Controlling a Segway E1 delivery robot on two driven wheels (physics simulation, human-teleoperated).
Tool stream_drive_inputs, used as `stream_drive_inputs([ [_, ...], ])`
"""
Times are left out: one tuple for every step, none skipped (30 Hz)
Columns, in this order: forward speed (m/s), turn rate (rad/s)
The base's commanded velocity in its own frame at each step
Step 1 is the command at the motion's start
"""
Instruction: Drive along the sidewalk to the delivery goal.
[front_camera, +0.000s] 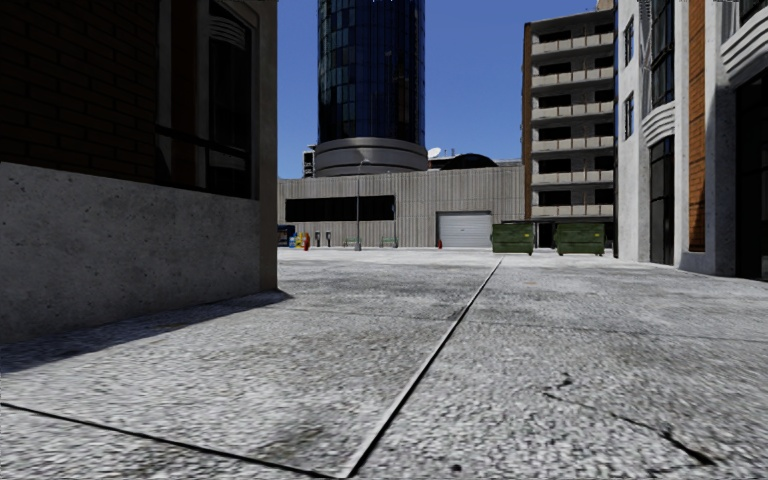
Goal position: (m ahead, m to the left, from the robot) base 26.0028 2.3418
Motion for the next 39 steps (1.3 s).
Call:
stream_drive_inputs([
  [2.00,0.00],
  [2.00,0.00],
  [2.00,0.00],
  [2.00,0.00],
  [2.00,0.00],
  [2.00,0.00],
  [2.00,0.00],
  [2.00,0.00],
  [2.00,0.00],
  [2.00,0.00],
  [2.00,0.00],
  [2.00,0.00],
  [2.00,0.00],
  [2.00,0.00],
  [2.00,0.00],
  [2.00,0.00],
  [2.00,0.00],
  [2.00,0.00],
  [2.00,0.00],
  [2.00,0.00],
  [2.00,0.00],
  [2.00,0.00],
  [2.00,0.00],
  [2.00,0.00],
  [2.00,0.00],
  [2.00,0.00],
  [2.00,0.00],
  [2.00,0.00],
  [2.00,0.00],
  [2.00,0.00],
  [2.00,0.00],
  [2.00,0.00],
  [2.00,0.00],
  [2.00,0.00],
  [2.00,0.00],
  [2.00,0.00],
  [2.00,0.00],
  [2.00,0.00],
  [2.00,0.00],
])
